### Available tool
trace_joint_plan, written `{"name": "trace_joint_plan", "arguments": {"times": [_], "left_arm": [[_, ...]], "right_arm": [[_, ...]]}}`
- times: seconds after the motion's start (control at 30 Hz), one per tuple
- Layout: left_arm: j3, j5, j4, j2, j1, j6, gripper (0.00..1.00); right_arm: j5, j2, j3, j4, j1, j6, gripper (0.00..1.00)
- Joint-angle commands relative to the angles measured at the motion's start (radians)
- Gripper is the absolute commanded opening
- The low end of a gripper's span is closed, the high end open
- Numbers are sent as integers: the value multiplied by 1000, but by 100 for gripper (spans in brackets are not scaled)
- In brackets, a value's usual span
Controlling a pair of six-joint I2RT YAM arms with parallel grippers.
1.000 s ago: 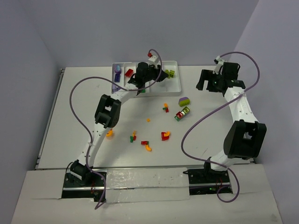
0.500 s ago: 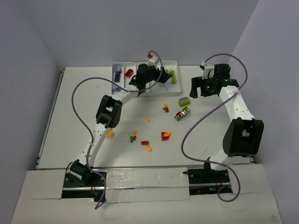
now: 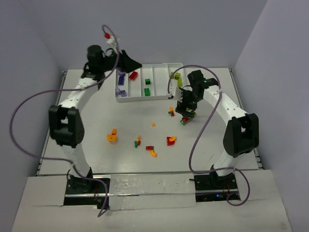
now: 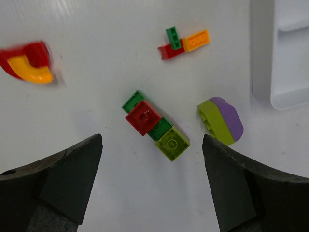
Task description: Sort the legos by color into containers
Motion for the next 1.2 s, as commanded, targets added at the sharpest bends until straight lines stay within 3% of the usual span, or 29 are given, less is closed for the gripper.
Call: {"name": "trace_joint_plan", "arguments": {"times": [0.0, 0.27, 0.8, 1.0, 1.17], "left_arm": [[-175, 103, -124, -195, 60, 99, 82], [-333, 132, -205, -335, 135, 192, 81], [-397, 132, -185, -318, 150, 200, 79], [-399, 126, -203, -314, 156, 224, 79], [-394, 123, -205, -307, 159, 225, 79]], "right_arm": [[85, 44, -42, -75, 28, -307, 90], [159, 133, -15, -87, 37, -449, 91], [205, 201, -22, -38, 95, -501, 90], [247, 242, -3, -40, 105, -509, 75], [294, 259, -18, -21, 113, -517, 69]]}}
